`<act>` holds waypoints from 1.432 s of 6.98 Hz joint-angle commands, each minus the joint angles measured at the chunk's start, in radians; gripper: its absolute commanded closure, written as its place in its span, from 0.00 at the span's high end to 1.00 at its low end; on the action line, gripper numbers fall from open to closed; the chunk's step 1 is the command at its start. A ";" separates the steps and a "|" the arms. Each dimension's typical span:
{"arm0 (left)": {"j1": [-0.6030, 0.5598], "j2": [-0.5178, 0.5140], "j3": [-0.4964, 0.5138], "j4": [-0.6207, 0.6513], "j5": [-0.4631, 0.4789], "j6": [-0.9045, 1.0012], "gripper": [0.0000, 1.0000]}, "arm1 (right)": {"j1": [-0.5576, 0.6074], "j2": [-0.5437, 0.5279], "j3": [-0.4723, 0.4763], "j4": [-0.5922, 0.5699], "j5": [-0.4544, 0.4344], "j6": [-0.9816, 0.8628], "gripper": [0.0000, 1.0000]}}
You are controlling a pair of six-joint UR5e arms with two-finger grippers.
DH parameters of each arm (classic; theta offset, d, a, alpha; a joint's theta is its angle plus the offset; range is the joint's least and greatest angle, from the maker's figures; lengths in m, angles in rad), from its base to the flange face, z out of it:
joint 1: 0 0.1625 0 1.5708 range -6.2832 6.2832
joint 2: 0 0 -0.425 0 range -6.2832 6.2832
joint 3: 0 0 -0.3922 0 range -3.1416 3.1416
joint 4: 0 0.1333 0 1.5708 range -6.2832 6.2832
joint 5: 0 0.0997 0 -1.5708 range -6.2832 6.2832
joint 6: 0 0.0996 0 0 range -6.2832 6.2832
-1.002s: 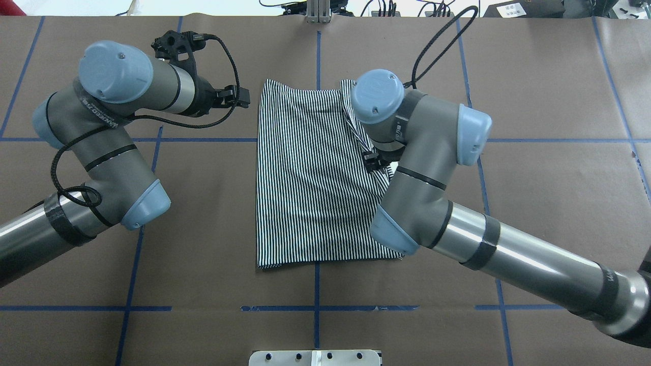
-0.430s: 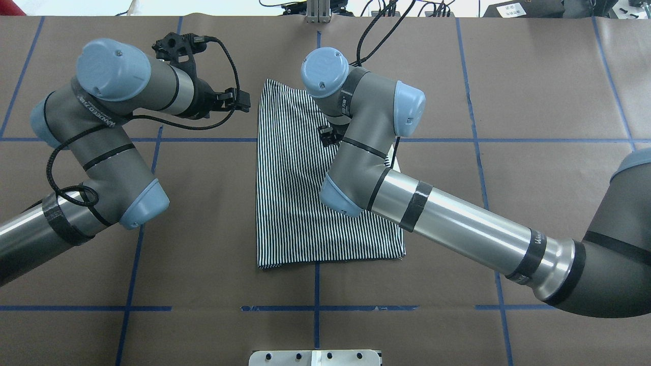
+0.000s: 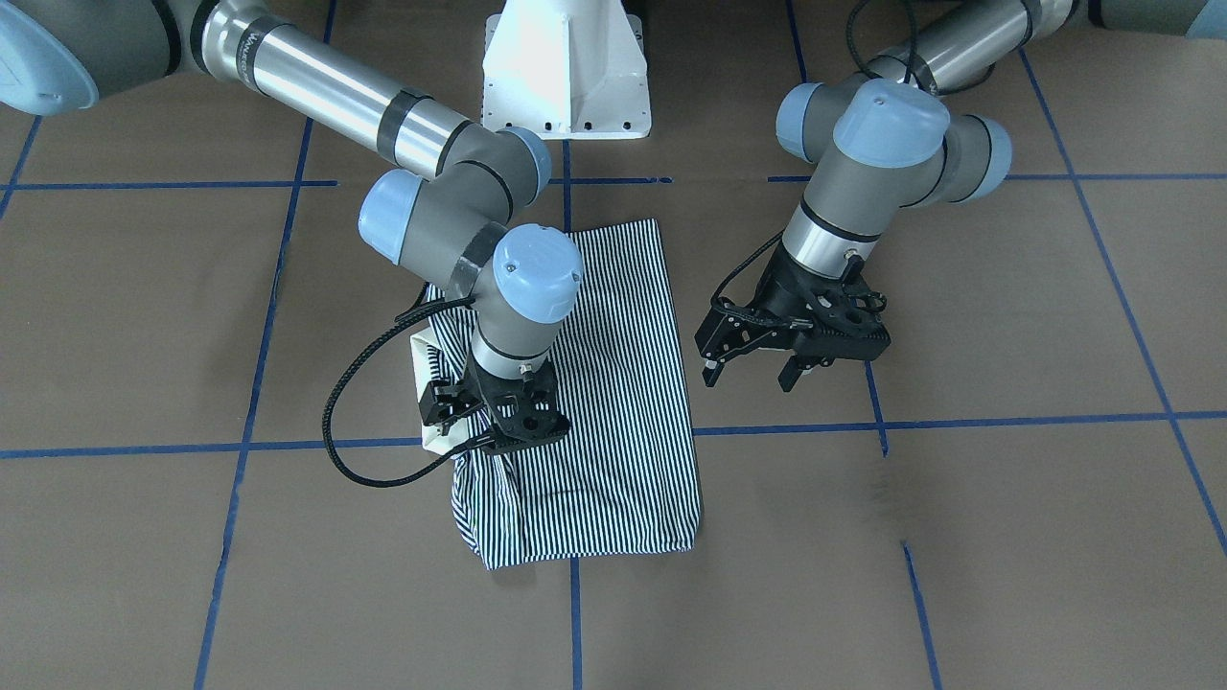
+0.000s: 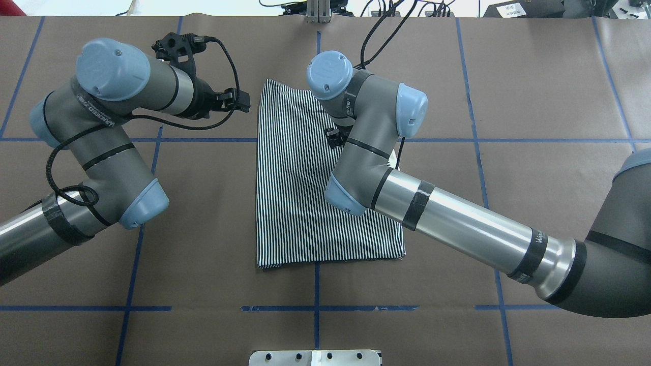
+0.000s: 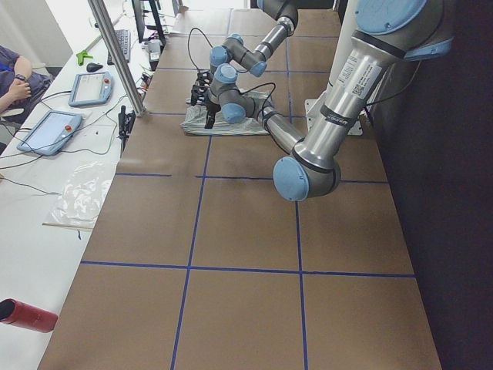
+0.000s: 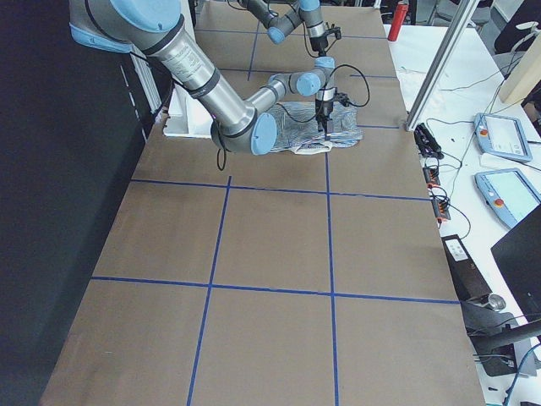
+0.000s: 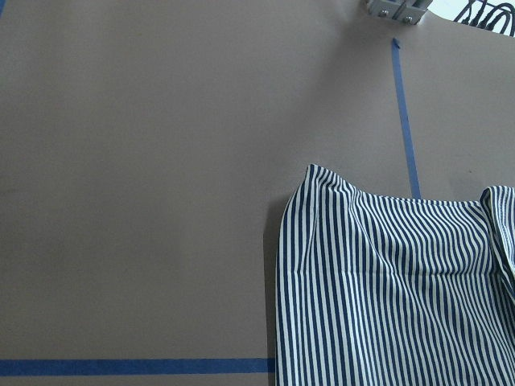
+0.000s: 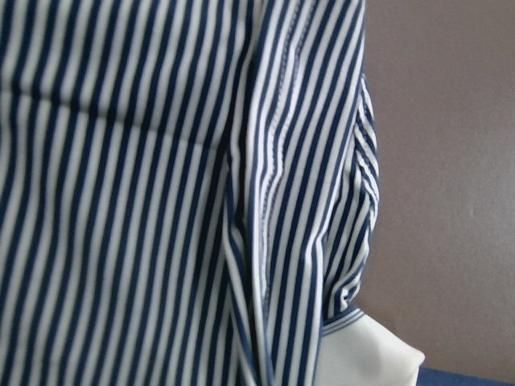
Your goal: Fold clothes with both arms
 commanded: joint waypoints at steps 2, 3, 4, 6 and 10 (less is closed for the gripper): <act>0.001 -0.001 0.000 -0.001 0.000 -0.001 1.00 | 0.047 -0.032 -0.001 0.000 0.003 -0.077 1.00; 0.001 -0.003 0.000 -0.001 0.000 -0.001 1.00 | 0.068 -0.058 0.001 0.000 0.003 -0.110 1.00; 0.001 -0.003 0.000 0.000 0.000 -0.001 1.00 | 0.125 -0.098 0.017 0.000 0.012 -0.179 1.00; 0.001 -0.006 -0.001 0.000 0.000 -0.006 1.00 | 0.228 -0.155 0.062 0.010 0.033 -0.319 1.00; 0.004 0.020 -0.055 0.034 -0.125 -0.203 1.00 | 0.242 -0.162 0.234 0.050 0.323 -0.122 1.00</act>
